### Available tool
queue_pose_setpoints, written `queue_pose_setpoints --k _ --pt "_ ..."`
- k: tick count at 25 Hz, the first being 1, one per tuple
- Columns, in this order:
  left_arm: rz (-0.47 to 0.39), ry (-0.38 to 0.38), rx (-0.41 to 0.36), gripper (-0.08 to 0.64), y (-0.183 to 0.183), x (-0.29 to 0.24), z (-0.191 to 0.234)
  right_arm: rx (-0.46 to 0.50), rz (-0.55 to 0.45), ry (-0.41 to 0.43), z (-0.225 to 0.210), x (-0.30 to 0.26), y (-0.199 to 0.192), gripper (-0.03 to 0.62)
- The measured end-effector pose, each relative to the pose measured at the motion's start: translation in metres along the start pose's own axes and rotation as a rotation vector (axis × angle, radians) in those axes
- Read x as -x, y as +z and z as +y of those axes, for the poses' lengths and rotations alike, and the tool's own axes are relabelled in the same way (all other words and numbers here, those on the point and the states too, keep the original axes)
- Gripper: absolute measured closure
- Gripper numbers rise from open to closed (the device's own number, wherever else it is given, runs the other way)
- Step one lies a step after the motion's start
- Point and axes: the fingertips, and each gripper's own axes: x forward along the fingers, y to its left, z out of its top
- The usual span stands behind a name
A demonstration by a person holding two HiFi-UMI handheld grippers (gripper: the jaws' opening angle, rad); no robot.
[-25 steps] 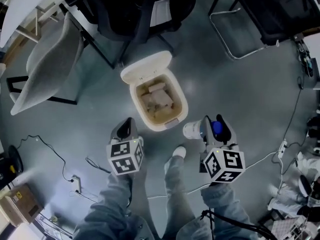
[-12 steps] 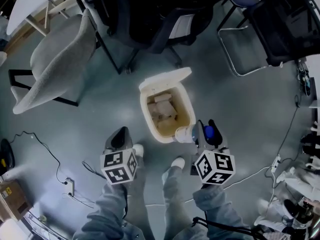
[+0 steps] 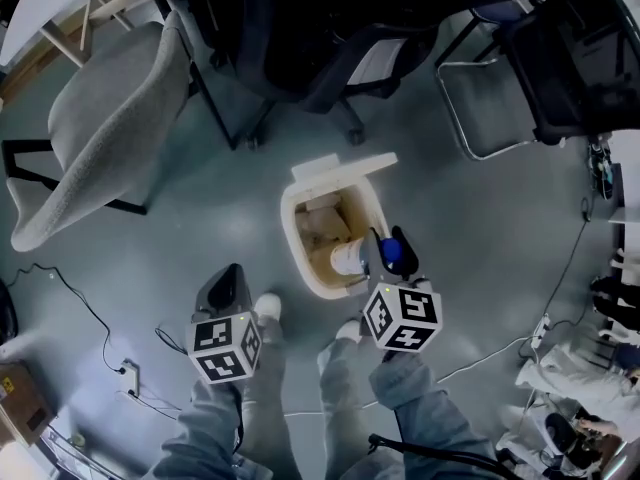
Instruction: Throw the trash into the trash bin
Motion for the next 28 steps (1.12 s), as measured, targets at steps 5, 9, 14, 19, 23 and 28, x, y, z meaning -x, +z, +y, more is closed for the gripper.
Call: queue_pose_setpoints --k 5,9,14,19,23,28 --pt "0.005 0.002 0.018 0.550 -0.004 -0.002 0.012 0.035 0.019 0.014 0.009 -0.020 -0.008 0.405" --pt "0.015 -0.003 0.023 0.551 -0.009 -0.004 0.016 0.044 0.030 0.012 0.012 -0.029 -0.013 0.405" --pt "0.011 -0.004 0.043 0.550 -0.011 -0.005 0.019 0.058 0.042 0.030 0.016 -0.042 -0.015 0.355" --pt "0.010 -0.009 0.040 0.550 -0.011 -0.007 0.015 0.054 0.015 -0.034 0.000 -0.038 -0.010 0.345" --pt "0.009 -0.014 0.043 0.551 -0.013 -0.008 0.011 0.034 0.001 -0.059 -0.013 -0.032 -0.009 0.345" --pt "0.013 -0.028 0.028 0.550 -0.015 -0.010 -0.004 0.010 0.004 -0.070 -0.025 -0.023 -0.012 0.353"
